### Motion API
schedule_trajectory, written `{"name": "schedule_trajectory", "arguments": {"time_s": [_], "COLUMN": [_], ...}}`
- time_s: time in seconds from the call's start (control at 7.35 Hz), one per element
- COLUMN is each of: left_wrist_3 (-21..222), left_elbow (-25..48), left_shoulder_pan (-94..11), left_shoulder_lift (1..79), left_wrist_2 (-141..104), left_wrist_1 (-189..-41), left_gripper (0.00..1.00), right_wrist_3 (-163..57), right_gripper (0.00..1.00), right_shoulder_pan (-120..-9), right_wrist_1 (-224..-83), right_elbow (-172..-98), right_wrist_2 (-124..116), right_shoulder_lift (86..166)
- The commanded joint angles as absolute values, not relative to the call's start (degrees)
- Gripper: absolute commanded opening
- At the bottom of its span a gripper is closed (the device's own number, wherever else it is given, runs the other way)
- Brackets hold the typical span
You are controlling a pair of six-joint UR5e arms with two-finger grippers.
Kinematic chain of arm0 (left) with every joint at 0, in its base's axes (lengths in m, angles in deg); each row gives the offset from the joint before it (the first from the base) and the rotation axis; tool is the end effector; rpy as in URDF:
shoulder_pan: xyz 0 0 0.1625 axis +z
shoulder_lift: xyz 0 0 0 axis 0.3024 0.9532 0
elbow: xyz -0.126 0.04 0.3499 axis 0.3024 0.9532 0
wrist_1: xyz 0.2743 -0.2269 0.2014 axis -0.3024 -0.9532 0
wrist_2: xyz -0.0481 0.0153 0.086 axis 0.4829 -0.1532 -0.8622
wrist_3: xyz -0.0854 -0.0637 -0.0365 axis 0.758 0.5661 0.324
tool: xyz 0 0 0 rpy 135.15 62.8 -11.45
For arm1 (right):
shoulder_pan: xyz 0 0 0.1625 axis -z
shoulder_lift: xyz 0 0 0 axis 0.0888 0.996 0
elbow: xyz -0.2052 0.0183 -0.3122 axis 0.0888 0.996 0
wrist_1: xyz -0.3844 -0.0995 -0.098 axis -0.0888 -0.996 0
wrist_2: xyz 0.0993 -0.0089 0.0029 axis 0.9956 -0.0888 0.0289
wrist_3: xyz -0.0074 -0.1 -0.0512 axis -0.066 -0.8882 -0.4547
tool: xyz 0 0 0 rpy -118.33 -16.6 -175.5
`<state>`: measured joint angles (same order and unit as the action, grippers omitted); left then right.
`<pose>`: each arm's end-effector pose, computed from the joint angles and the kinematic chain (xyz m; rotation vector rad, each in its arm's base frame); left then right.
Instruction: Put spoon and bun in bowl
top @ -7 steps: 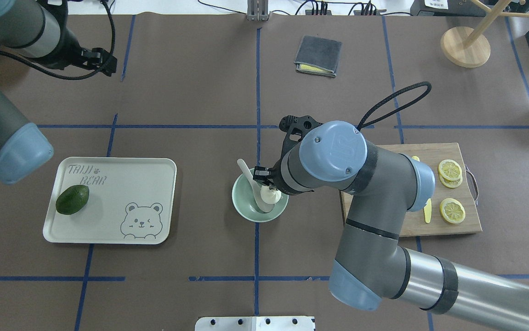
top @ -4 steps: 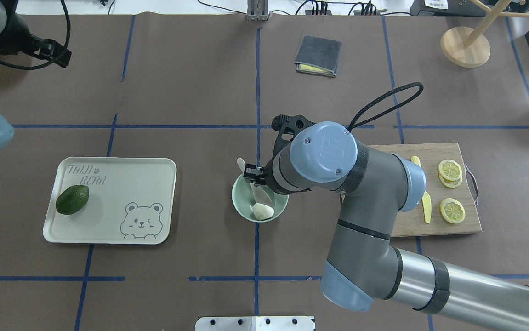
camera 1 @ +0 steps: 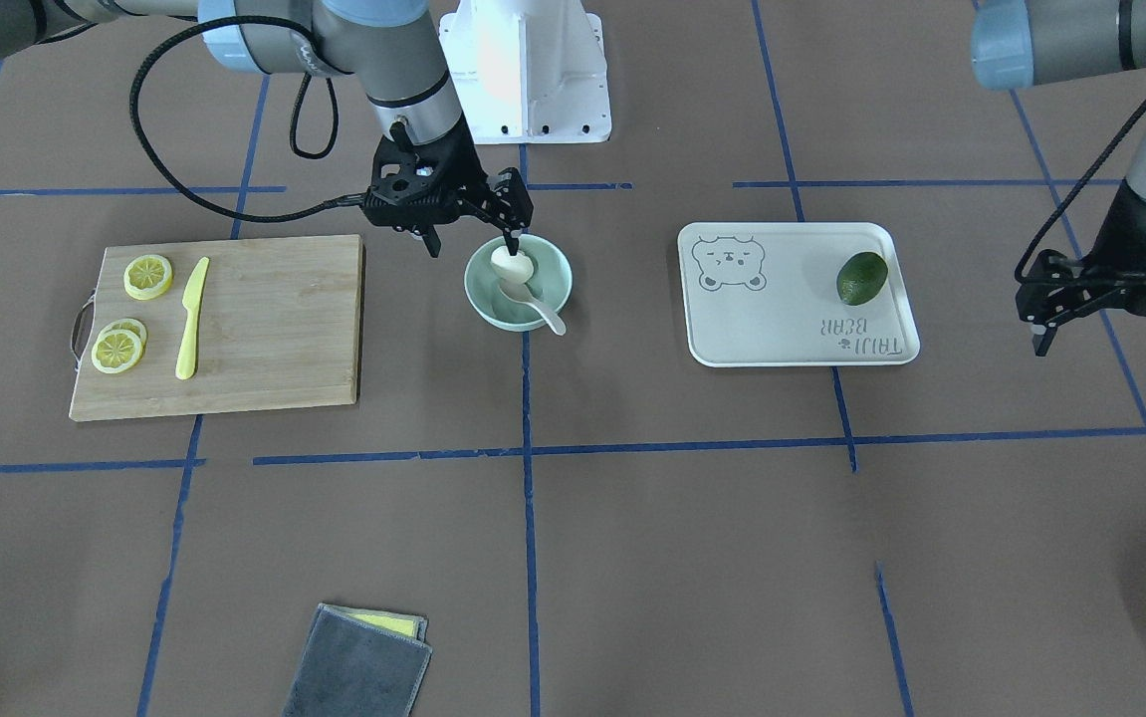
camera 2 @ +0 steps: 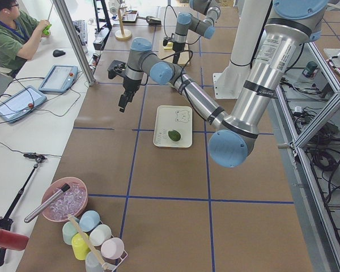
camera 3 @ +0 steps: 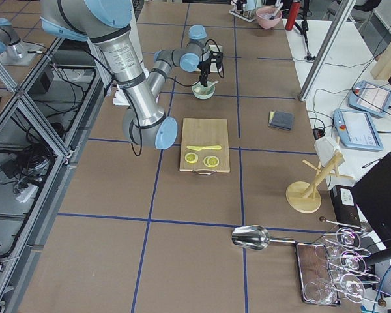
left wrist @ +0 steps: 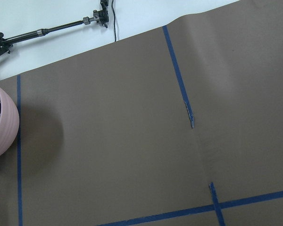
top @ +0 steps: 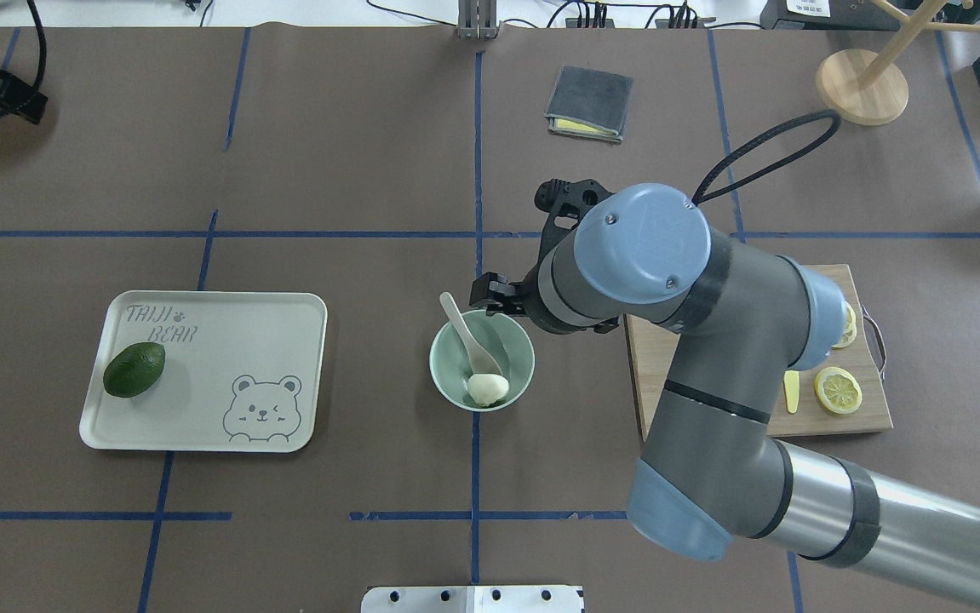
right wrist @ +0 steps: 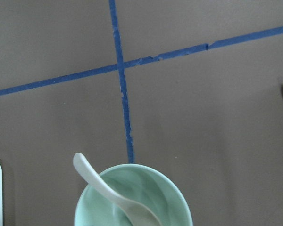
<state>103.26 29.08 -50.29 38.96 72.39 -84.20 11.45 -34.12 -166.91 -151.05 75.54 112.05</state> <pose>0.1294 -0.5596 0.3229 0.3878 0.5409 0.1822 -0.4620 -0.3807 0.1436 0.1130 -0.9509 0.2174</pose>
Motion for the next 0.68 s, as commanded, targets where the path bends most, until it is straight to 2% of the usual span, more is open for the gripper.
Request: {"name": "schedule_trajectory", "arguments": {"time_s": [0.0,0.54], "left_wrist_3": [91.8,74.7], "left_elbow": [25.3,17.4], "left_shoulder_pan": [-57.4,-68.7], "left_shoulder_lift": [37.0,30.9], "left_wrist_2": [77.6,88.9], "left_wrist_1": [-84.1,-84.1], "left_gripper": [1.0,1.0], "right_wrist_3": [0.8,-22.8], "right_gripper": [1.0,1.0], "right_shoulder_pan": [-40.1,-58.0], "right_wrist_1": [-174.3,-173.9], "right_elbow": [-156.3,-156.3], "right_wrist_2": [79.1,94.5], "right_shoulder_lift": [115.1,126.9]}}
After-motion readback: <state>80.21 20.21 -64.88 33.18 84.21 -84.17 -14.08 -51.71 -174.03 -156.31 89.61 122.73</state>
